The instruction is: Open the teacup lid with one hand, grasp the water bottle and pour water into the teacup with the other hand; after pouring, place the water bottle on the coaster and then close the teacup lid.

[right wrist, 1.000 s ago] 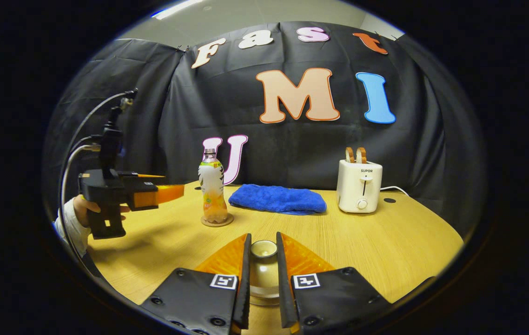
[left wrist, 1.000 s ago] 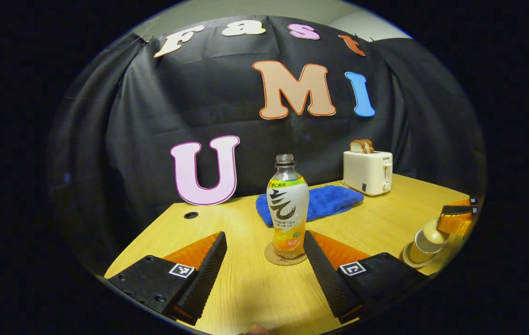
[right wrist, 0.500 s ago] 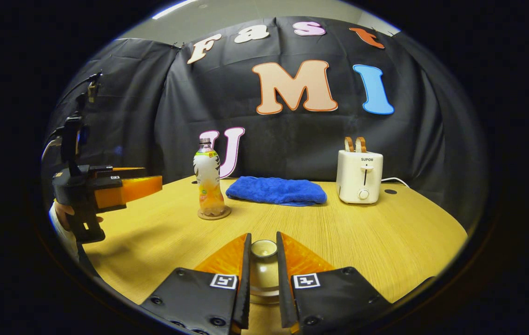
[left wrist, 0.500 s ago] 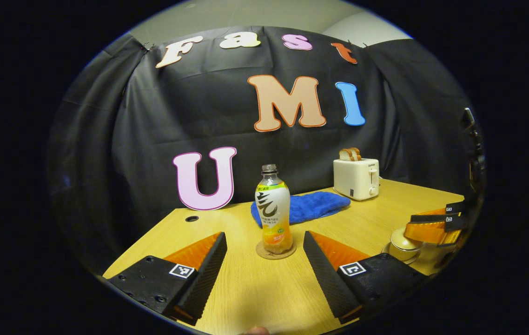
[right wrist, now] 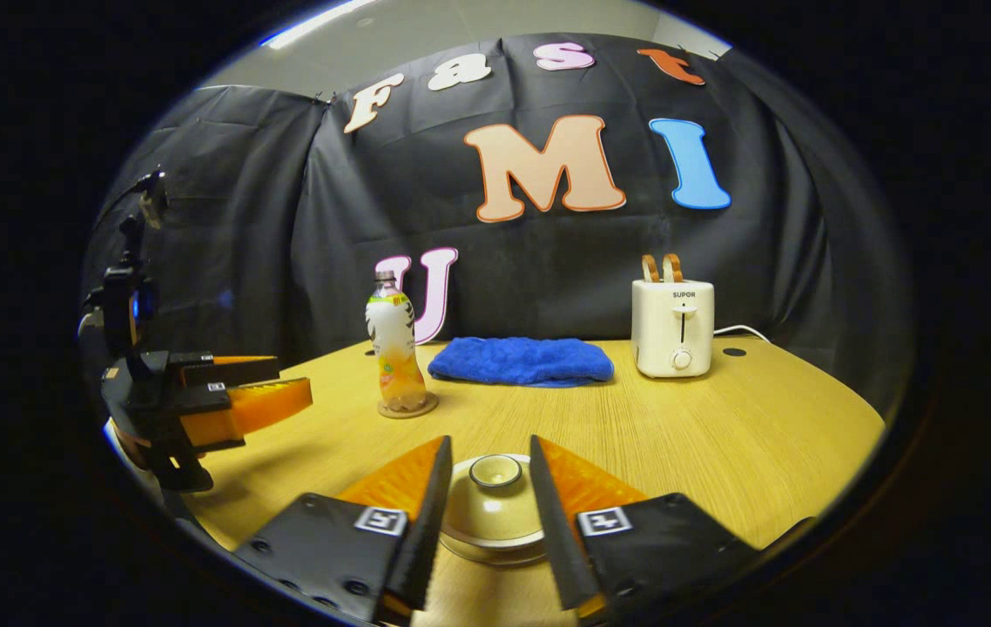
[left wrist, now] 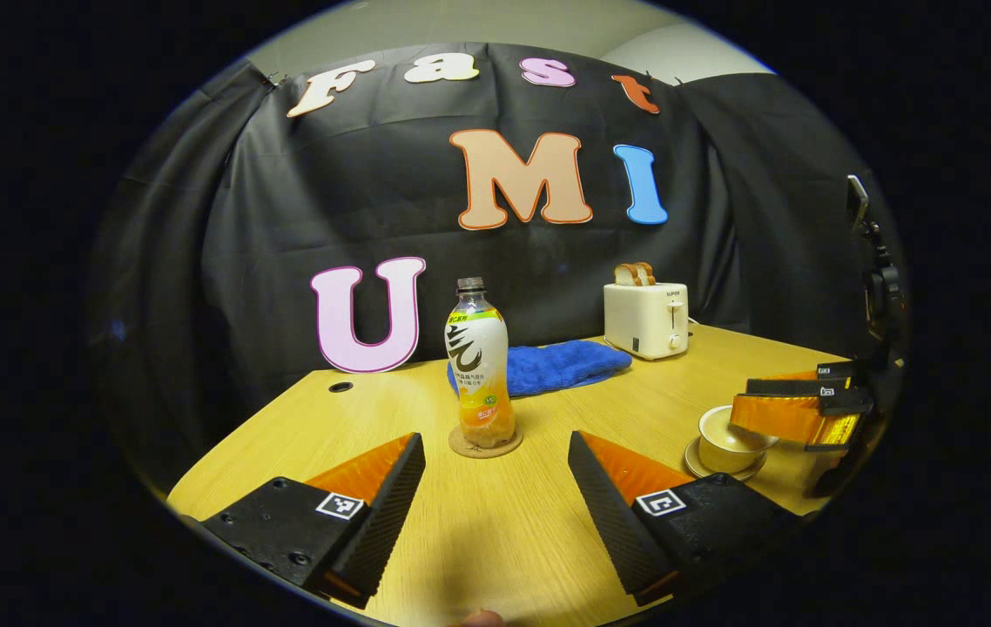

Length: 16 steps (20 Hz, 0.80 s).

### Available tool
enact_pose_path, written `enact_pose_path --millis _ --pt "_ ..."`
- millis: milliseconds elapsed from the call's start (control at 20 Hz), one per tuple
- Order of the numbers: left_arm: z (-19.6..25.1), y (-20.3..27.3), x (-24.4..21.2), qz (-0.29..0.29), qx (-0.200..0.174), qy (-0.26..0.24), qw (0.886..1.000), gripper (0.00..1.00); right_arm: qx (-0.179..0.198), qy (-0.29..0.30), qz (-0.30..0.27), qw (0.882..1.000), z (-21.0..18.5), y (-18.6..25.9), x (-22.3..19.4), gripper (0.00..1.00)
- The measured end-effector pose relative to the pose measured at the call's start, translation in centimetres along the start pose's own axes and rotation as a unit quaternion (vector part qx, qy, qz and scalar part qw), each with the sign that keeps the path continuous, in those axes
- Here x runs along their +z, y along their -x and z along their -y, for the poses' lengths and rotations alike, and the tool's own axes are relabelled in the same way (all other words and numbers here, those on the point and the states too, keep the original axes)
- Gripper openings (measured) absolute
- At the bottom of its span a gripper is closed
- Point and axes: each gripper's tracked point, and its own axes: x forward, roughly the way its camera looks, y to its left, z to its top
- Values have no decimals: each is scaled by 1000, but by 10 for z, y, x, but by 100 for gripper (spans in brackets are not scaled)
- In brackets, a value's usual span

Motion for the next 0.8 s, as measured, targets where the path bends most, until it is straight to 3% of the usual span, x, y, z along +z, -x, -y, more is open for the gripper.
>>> enact_pose_path --millis 100,250,350,800 --pt "-1 6 -1 7 15 -2 1000 97 -8 3 31 999 6 8 15 80" --pt "-3 16 -4 26 43 -8 999 97 -28 9 55 998 21 20 19 83" --pt "3 22 -9 28 47 -5 998 97 -39 9 53 998 30 28 12 94" --pt "23 38 -14 35 40 -9 999 96 -73 -5 53 996 47 61 0 94"
